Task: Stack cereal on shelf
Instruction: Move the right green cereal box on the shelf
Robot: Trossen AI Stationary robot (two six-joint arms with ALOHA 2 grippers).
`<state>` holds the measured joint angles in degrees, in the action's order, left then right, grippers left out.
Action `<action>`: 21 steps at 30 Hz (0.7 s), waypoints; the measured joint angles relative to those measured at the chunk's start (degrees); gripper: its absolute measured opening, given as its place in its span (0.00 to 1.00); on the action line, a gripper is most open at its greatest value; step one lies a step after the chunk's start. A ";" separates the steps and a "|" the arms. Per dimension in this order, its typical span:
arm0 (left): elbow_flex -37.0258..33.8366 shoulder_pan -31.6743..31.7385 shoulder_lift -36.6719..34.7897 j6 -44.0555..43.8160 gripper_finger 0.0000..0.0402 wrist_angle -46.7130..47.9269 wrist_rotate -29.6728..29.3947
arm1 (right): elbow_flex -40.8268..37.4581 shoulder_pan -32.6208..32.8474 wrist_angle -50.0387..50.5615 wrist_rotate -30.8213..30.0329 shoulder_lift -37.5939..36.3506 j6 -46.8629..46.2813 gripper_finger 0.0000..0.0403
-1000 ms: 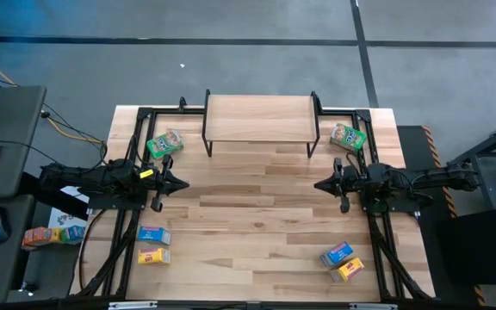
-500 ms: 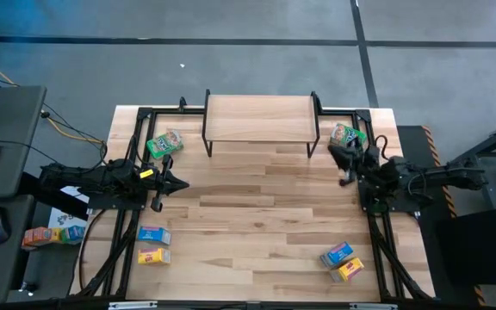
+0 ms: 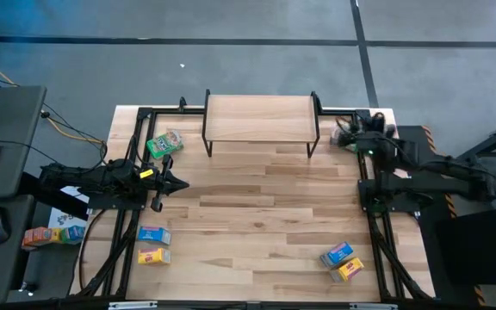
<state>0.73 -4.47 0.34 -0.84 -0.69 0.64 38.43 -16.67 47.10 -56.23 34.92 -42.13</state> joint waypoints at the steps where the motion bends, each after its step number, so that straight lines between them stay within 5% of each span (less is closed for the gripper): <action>1: 0.00 -0.02 0.00 0.00 0.00 -0.02 -0.02 | 1.16 -1.78 6.12 1.11 0.70 -6.76 0.48; 6: 0.00 0.00 0.00 0.00 0.00 -0.02 0.00 | -0.78 -9.16 17.40 5.10 2.31 -23.50 0.60; 13: 0.00 -0.02 0.00 0.00 0.00 -0.02 0.00 | -8.20 -17.38 -0.96 14.72 4.48 -15.87 0.60; 21: 0.00 -0.01 0.00 0.00 0.00 0.00 0.00 | -11.08 -26.34 -13.26 16.68 12.32 -13.09 0.60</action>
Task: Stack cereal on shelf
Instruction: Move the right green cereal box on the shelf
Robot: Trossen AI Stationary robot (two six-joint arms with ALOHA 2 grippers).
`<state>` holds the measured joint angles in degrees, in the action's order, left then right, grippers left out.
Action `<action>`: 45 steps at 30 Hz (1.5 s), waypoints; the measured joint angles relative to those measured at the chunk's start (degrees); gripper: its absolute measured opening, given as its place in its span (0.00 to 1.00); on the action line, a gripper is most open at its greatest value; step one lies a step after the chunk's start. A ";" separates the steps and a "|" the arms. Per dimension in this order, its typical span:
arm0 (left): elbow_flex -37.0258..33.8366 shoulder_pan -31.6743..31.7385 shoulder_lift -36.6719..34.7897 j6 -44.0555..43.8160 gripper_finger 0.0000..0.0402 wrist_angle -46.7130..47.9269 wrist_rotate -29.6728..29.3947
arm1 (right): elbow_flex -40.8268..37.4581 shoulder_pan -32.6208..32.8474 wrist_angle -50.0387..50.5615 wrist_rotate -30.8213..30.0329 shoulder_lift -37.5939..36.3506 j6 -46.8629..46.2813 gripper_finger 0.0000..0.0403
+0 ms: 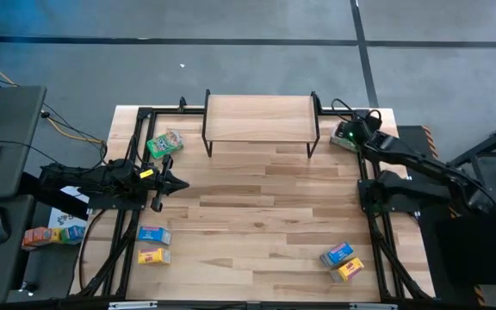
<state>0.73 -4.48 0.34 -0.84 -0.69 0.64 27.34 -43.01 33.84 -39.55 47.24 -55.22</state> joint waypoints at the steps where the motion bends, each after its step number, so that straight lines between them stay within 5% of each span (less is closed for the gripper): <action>1: 0.00 0.01 0.00 0.00 0.00 -0.02 0.00 | -0.12 -0.98 -0.95 0.42 1.26 0.64 0.60; 7: 0.00 0.01 0.00 0.00 0.00 -0.02 0.00 | -0.12 -6.25 -4.26 0.71 9.26 2.77 0.50; 17: 0.00 0.01 0.00 0.00 0.00 -0.02 0.00 | -0.12 -8.94 -15.56 -0.67 19.16 5.09 0.02; 28: 0.00 -0.01 0.02 0.00 0.00 -0.02 -0.02 | -0.10 -10.86 -22.12 -1.14 24.13 4.16 0.01; 45: 0.00 -0.01 0.02 0.00 0.00 -0.02 -0.02 | 0.01 -11.49 -19.53 12.79 23.70 9.70 0.00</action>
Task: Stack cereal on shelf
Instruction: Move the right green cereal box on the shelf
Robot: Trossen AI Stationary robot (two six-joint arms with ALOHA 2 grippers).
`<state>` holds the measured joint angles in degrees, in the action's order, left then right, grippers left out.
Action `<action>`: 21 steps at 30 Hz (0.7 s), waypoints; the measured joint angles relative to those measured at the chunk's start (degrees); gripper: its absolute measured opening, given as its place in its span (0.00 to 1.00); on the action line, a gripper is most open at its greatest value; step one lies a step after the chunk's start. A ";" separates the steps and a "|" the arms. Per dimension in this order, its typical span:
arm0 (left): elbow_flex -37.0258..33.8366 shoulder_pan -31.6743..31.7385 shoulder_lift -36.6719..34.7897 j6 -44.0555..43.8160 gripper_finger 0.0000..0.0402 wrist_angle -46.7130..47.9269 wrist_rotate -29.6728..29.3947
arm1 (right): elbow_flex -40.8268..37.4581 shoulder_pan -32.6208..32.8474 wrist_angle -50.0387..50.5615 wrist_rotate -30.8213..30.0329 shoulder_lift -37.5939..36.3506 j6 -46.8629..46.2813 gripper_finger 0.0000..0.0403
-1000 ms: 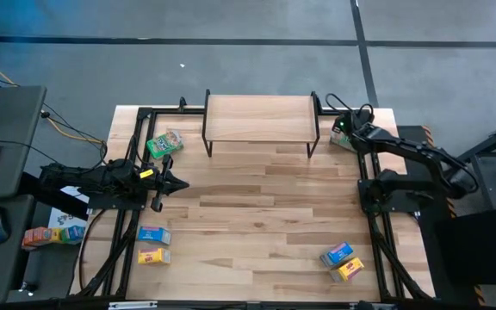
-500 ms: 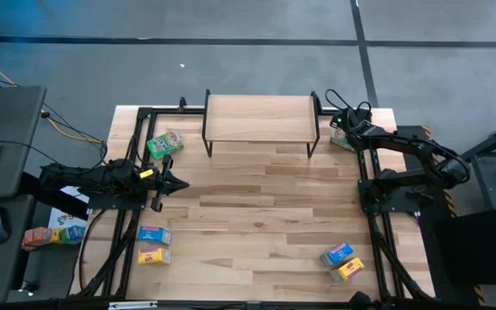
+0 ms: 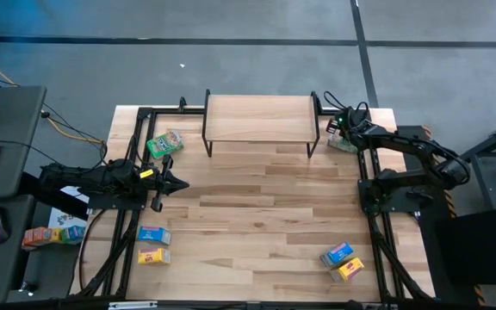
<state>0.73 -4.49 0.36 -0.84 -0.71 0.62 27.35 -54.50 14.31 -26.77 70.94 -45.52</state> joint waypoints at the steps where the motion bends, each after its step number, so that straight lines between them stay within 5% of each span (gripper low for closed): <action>1: 0.00 0.00 0.00 0.00 0.00 0.02 0.01 | 0.00 0.39 0.48 0.38 -0.25 0.68 0.00; 21: 0.00 0.02 0.00 0.00 0.00 0.02 0.02 | -0.14 12.39 18.31 4.69 -7.00 3.46 0.00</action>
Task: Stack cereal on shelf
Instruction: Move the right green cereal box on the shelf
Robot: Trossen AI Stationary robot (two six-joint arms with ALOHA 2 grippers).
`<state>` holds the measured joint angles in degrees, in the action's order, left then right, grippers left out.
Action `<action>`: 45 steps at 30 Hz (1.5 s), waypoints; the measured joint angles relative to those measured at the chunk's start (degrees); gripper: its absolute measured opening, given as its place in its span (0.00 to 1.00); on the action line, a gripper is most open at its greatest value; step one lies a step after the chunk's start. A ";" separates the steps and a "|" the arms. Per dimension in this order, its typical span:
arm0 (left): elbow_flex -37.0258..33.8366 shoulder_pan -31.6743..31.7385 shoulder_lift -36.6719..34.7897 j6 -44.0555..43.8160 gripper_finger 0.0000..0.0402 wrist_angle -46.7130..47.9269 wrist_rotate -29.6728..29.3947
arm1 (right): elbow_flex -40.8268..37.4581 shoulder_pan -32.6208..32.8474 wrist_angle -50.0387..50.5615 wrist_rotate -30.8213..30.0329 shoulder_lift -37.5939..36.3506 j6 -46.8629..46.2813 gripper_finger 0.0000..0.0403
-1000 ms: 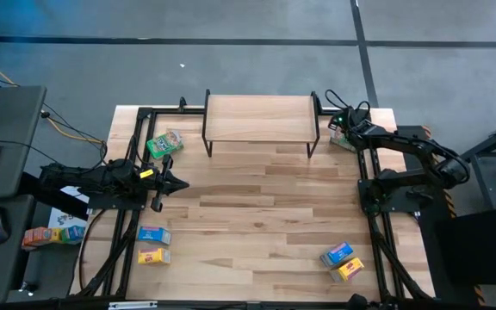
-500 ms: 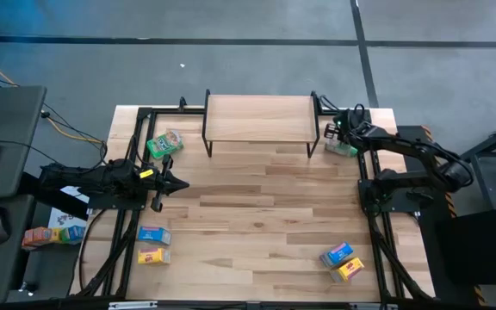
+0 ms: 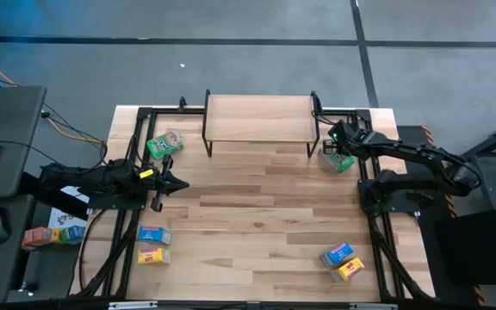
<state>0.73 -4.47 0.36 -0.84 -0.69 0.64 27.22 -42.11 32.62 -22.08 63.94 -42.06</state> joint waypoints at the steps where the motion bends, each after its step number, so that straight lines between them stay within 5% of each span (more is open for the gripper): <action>1: 0.00 -0.02 0.00 0.00 0.00 0.00 0.00 | 0.01 0.27 0.86 0.27 -0.32 0.67 0.00; 23: 0.00 0.00 0.00 0.00 0.00 -0.02 -0.02 | 0.03 11.41 8.36 11.72 -3.93 4.33 0.00; 45: 0.00 -0.01 0.00 0.00 0.00 -0.01 0.00 | 0.01 32.40 14.60 18.15 -3.91 -8.76 0.00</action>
<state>0.73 -4.48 0.36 -0.84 -0.70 0.64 27.22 -9.71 47.22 -3.93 60.03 -50.82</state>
